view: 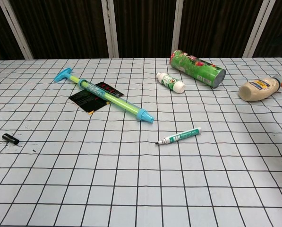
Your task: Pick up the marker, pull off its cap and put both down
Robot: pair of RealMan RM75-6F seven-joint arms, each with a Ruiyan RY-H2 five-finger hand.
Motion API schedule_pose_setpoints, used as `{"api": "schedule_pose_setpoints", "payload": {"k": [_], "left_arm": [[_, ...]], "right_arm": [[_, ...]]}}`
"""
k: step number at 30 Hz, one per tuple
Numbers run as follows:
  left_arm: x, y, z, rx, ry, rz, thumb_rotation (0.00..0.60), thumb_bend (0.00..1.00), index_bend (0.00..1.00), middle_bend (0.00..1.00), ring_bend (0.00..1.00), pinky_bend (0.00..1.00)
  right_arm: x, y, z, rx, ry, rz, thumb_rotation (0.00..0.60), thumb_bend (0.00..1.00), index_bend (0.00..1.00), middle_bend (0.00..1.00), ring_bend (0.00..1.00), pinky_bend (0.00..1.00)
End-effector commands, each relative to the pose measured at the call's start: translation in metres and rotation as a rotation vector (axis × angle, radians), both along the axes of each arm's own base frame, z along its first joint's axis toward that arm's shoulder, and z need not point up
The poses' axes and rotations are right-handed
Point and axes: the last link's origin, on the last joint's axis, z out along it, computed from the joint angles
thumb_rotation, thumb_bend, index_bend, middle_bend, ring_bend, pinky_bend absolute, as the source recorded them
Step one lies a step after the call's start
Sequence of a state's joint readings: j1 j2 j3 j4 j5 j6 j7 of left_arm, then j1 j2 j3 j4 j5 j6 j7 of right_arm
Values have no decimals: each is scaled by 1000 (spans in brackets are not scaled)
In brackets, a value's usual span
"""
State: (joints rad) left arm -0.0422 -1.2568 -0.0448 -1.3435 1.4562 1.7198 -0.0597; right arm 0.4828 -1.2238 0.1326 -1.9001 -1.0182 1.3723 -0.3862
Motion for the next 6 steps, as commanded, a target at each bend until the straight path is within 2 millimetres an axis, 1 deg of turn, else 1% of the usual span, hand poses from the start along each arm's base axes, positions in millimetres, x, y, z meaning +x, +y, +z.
{"api": "schedule_pose_setpoints", "payload": {"k": [1,4,6], "left_arm": [[-15,-7,9,-2,1,65,600,470,112,5,0,42],[-23,-8,15,-26,-44,76,600,472,70,0,0,42],[-29,-8,20,-35,-84,85,600,473,67,0,0,42]], "right_arm": [[-39,19,17,-36,111,28,600,303,177,30,60,0],[-53,30,24,-46,160,40,600,303,178,30,44,0],[-59,37,29,-52,155,40,600,303,178,30,39,0]]}}
